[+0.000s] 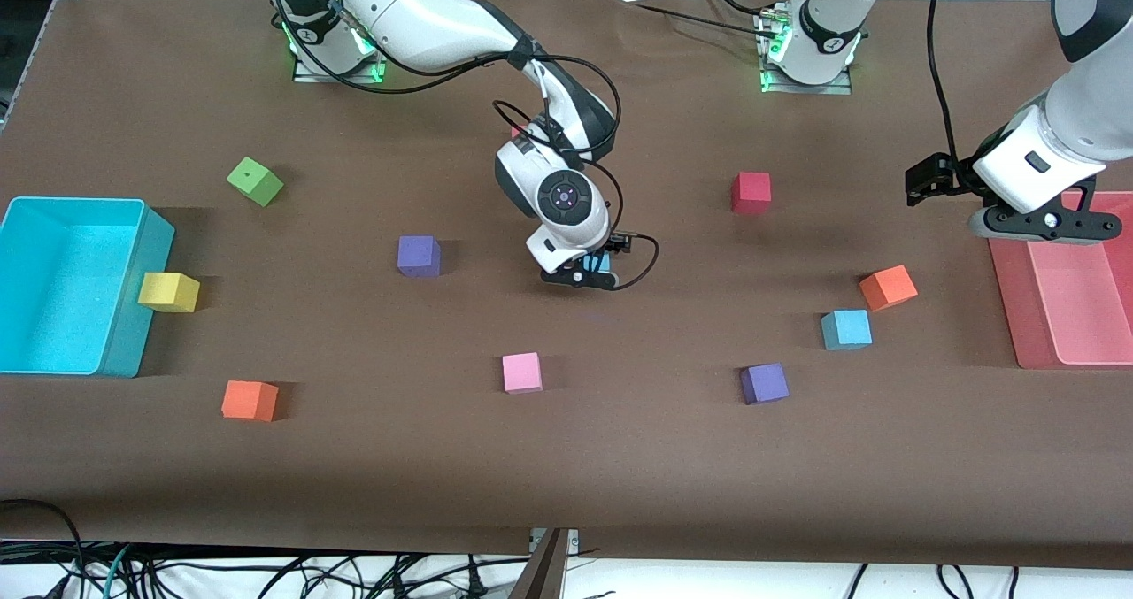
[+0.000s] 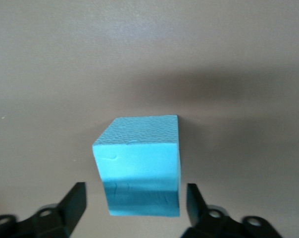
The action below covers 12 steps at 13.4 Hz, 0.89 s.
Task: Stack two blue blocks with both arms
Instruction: 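Lift the cyan cube and carry it toward the table middle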
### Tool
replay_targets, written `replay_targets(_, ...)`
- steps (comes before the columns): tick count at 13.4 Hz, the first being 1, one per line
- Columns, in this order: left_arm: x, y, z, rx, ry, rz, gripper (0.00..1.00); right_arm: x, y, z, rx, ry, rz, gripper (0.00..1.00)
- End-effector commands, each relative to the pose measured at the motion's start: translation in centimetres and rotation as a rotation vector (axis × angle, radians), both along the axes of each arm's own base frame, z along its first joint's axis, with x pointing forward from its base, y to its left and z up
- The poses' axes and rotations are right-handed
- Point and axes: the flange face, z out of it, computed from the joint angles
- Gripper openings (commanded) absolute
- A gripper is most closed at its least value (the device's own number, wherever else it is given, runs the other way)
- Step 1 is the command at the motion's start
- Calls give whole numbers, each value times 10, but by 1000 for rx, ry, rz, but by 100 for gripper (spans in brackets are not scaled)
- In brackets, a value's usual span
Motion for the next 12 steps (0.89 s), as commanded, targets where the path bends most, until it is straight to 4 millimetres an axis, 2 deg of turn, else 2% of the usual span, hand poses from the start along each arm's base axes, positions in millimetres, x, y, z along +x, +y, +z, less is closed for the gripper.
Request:
replay_targets(1, 1, 2, 4, -8, 4, -3, 100, 2, 7, 3, 18, -9, -8, 100)
replay_targets(5, 1, 1, 4, -8, 3, -4, 100, 15, -3, 19, 21, -23, -13, 100)
replay_targets(9, 4, 2, -1, -8, 6, -3, 100, 35, -30, 61, 30, -16, 71, 100)
replay_targets(10, 8, 1, -7, -8, 2, -3, 100, 40, -38, 67, 32, -14, 111, 100)
replay_targets(11, 12, 2, -14, -9, -14, -3, 100, 47, -49, 85, 47, -30, 168, 100)
replay_targets(12, 18, 1, -30, -10, -23, -4, 100, 50, -64, 89, 54, -21, 229, 100)
